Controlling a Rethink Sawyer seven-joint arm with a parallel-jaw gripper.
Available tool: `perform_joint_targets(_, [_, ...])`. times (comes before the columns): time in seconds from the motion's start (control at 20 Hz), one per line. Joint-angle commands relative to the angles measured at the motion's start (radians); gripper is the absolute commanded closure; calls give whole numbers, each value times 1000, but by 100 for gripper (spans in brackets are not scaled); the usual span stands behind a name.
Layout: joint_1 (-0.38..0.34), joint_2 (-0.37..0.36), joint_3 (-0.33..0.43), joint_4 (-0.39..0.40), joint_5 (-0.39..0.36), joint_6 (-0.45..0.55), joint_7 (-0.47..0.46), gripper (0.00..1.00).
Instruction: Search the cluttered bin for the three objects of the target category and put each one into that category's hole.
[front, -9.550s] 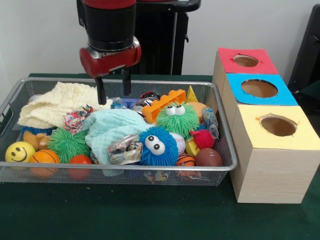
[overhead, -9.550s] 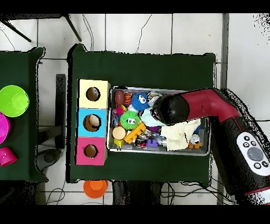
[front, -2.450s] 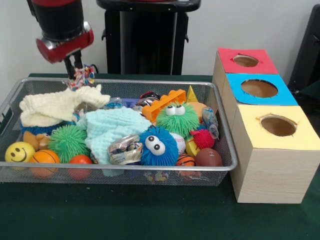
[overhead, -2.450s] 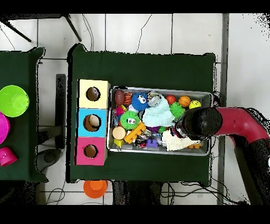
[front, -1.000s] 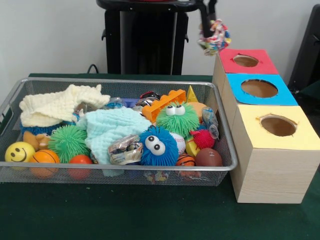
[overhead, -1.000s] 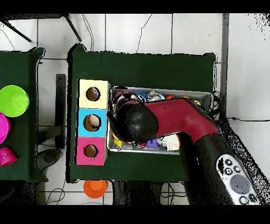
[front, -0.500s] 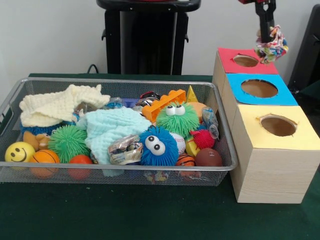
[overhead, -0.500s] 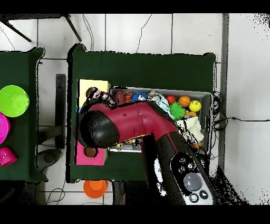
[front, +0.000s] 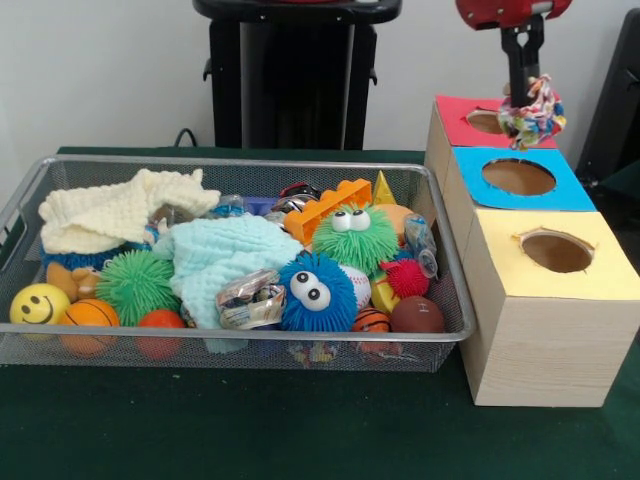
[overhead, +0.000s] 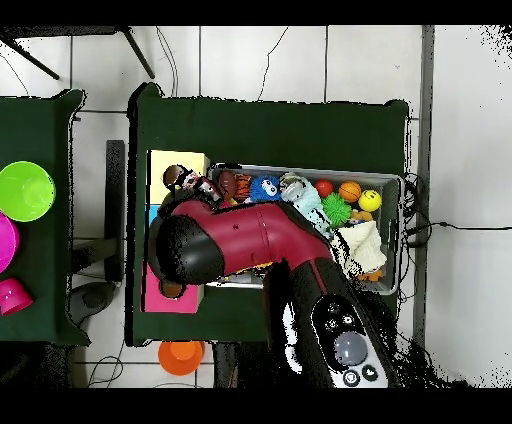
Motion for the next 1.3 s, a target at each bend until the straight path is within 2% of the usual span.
perform_joint_targets(0.05, [31, 59, -148, -9, -37, -38, 238, 100])
perform_joint_targets(0.2, [47, 78, -168, -21, -32, -49, 233, 100])
perform_joint_targets(0.5, [78, 108, -201, 16, 2, -181, 276, 100])
perform_joint_targets(0.85, [116, 121, -232, 0, 49, -234, 278, 100])
perform_joint_targets(1.3, [87, 114, -207, 31, 68, -290, 259, 100])
